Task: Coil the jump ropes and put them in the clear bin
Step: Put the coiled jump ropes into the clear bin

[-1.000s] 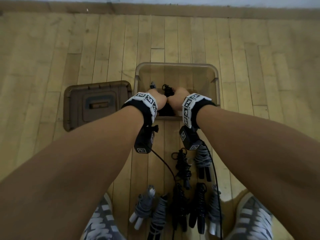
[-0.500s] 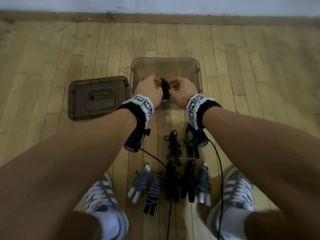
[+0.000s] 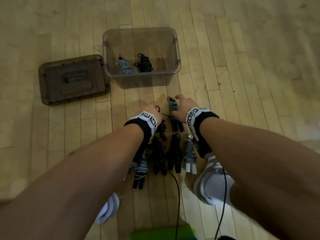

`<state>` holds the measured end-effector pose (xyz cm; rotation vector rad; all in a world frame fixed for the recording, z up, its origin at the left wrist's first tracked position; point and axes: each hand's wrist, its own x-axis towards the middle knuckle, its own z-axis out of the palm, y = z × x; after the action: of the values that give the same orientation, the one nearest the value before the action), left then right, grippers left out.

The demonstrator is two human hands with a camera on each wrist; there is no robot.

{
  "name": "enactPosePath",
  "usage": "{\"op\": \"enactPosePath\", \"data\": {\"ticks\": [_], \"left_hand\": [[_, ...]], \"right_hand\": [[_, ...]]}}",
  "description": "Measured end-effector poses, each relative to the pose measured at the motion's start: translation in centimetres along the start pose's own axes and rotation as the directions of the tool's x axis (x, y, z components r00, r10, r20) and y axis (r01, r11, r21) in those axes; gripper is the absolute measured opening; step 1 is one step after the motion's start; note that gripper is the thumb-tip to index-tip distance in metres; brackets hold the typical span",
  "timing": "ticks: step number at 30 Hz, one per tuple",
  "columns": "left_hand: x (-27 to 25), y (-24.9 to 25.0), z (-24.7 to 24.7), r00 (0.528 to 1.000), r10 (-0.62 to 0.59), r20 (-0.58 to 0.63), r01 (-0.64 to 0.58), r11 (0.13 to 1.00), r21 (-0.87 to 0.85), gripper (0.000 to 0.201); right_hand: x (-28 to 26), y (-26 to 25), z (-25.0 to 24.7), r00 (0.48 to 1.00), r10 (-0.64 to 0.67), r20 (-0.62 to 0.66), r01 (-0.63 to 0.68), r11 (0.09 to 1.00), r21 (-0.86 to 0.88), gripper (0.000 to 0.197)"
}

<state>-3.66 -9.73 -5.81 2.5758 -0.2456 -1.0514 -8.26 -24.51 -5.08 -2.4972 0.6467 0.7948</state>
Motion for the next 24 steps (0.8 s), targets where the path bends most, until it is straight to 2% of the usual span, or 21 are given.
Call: {"op": "enactPosePath", "data": {"ticks": [3,6,10,14,19,24], "left_hand": [[0.4,-0.4,2.0,0.999,0.001,0.053,0.001,0.999,-0.038,0.039],[0.7,-0.9,2.7,0.997,0.042,0.064,-0.038,0.997,-0.066,0.057],[1.7,-1.3,3.7,0.999,0.018,0.046,-0.016,0.999,-0.040,0.071],[2.9,-1.0,3.6,1.000,0.004,0.029,-0.001,0.996,-0.093,0.068],[3.8,-1.5,1.0,0.999,-0.008,-0.039,0.003,0.991,-0.132,0.062],[2.6,-2.7,-1.0,0.997,0.054,-0.047,-0.060,0.989,-0.138,0.066]], "right_hand": [[0.7,0.8,1.6,0.999,0.001,0.047,-0.002,1.000,0.017,0.067],[1.3,1.0,2.8,0.996,-0.011,0.085,0.008,0.999,0.041,0.075],[1.7,1.0,3.7,0.999,0.031,-0.009,-0.030,0.994,0.102,0.066],[2.5,0.9,3.4,0.999,0.041,0.024,-0.043,0.993,0.111,0.066],[3.1,0.5,1.6,0.997,0.022,0.074,-0.031,0.991,0.133,0.066],[1.6,-0.4,0.7,0.992,-0.108,0.067,0.096,0.981,0.169,0.073]]}}
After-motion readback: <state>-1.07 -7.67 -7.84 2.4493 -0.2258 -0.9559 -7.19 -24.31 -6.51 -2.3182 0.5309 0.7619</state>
